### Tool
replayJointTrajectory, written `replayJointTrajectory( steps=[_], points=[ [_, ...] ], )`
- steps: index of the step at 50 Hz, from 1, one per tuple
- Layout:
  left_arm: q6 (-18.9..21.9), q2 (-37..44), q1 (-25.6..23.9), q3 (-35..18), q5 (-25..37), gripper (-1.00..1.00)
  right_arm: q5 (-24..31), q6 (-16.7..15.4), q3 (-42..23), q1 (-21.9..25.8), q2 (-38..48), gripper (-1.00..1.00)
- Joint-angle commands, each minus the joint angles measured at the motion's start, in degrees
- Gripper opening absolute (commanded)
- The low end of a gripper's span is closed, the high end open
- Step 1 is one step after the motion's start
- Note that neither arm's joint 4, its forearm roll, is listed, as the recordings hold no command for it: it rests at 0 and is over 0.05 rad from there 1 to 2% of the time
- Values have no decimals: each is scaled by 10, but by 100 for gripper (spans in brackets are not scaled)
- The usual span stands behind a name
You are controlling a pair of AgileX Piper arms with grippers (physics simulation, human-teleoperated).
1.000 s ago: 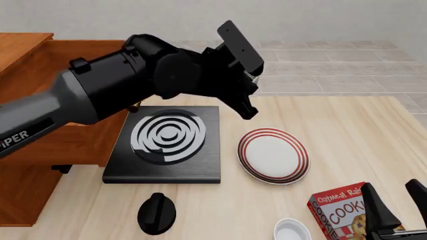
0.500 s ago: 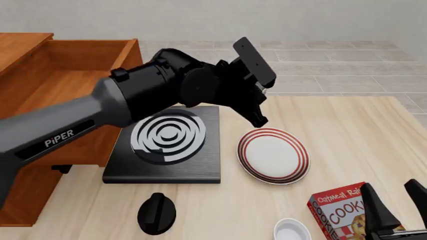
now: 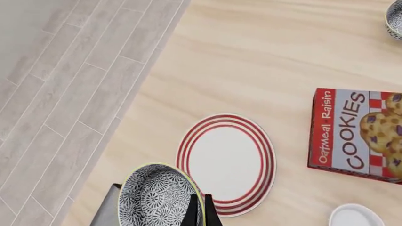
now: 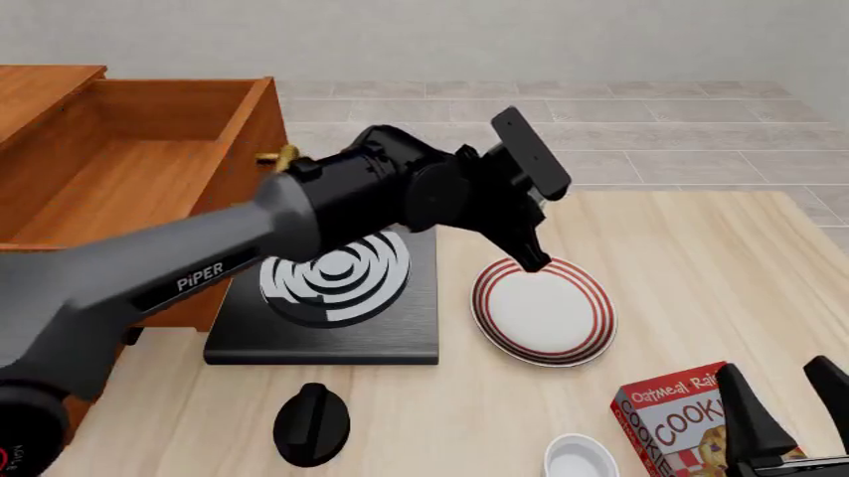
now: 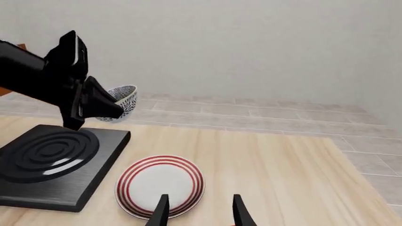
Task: Pick the akita bowl in the top layer of the wooden cabinet and place it on the plate.
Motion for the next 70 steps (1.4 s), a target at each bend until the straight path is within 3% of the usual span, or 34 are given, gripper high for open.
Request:
replayJointTrajectory(
  steps=[1, 34, 70],
  points=[
    [4, 31, 3, -18, -9, -100, 0, 0, 0, 1, 0, 100],
    [18, 108, 19, -7, -55, -100, 2, 5, 0, 1, 0, 100],
    [15, 185, 12, -63, -48, -100, 2, 9, 1, -2, 1, 100]
  ],
)
